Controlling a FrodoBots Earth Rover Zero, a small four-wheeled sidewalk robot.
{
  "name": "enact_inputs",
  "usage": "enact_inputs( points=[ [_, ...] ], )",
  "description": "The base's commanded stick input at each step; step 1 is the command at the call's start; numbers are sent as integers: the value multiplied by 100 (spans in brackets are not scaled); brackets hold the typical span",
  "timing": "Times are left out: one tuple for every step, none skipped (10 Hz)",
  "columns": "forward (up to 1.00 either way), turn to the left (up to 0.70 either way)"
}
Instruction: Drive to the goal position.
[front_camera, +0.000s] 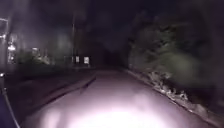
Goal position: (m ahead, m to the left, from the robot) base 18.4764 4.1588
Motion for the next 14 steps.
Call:
enact_inputs(
  points=[
    [50, 0],
    [50, 0],
    [50, 0],
    [50, 0],
    [50, 0],
    [50, 0],
    [50, 0],
    [50, 0],
    [50, 0],
    [50, 0],
    [50, 0],
    [50, 0],
    [50, 0],
    [50, 0]
  ],
)
